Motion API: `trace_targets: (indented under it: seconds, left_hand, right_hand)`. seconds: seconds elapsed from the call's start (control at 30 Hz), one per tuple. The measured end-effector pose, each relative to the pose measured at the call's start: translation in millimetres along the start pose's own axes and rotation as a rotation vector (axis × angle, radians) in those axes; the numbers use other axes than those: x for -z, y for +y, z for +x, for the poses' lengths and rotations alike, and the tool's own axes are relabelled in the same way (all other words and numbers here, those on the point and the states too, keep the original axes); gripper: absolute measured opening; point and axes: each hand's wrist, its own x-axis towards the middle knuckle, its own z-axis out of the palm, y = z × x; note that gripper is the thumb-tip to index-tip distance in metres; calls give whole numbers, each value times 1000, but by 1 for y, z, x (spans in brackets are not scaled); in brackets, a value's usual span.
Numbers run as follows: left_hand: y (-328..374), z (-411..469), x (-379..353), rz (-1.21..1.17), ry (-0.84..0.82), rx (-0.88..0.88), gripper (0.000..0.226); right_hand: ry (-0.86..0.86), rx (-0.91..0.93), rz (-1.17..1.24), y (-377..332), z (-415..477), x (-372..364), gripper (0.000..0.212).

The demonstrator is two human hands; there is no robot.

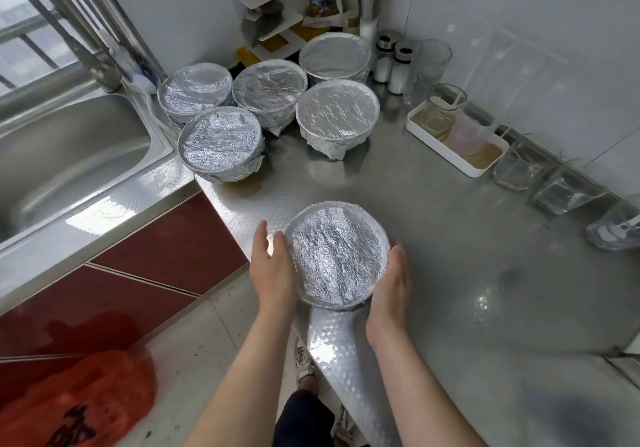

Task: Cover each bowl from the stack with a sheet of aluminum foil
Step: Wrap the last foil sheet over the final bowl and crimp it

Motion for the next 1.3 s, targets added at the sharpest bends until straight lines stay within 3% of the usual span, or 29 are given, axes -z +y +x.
trace_targets:
  seconds: [0.1, 0.17, 0.4, 0.57, 0.67, 0.73, 0.83, 0.93, 1.13, 1.3]
  left_hand:
    - [2, 17, -4, 25, -144, -16, 38]
    - [-4, 19, -7, 66, -155, -71, 28]
    - [-26, 18, -9, 45, -52, -97, 41]
    - [-11, -5, -2, -48, -1, 14, 36]
    - [-7, -12, 13, -40, -3, 68, 22]
    - [-2, -6, 21, 7, 8, 30, 29]
    - [7, 11, 16, 47, -165, -32, 34]
    - [11, 24, 0, 113, -323, -39, 24]
    - [-10, 26, -5, 116, -227, -58, 44]
    - [-6, 16, 5, 139, -199, -32, 31]
  right_hand:
    - [0, 17, 19, 1, -2, -6, 40]
    - [15, 17, 47, 0, -5, -9, 41]
    - [-1, 20, 36, -1, -3, -18, 41]
    - [-121, -65, -41, -11, 7, -12, 45]
    - [-130, 9, -141, -29, 19, -2, 42]
    - [-155, 66, -167, -36, 28, 4, 39]
    - [-268, 100, -212, -37, 26, 5, 39]
    - [-321, 115, -253, -30, 19, -1, 37]
    - [-277, 172, -423, -28, 22, -8, 37]
    - [-397, 128, -417, -39, 28, -6, 31]
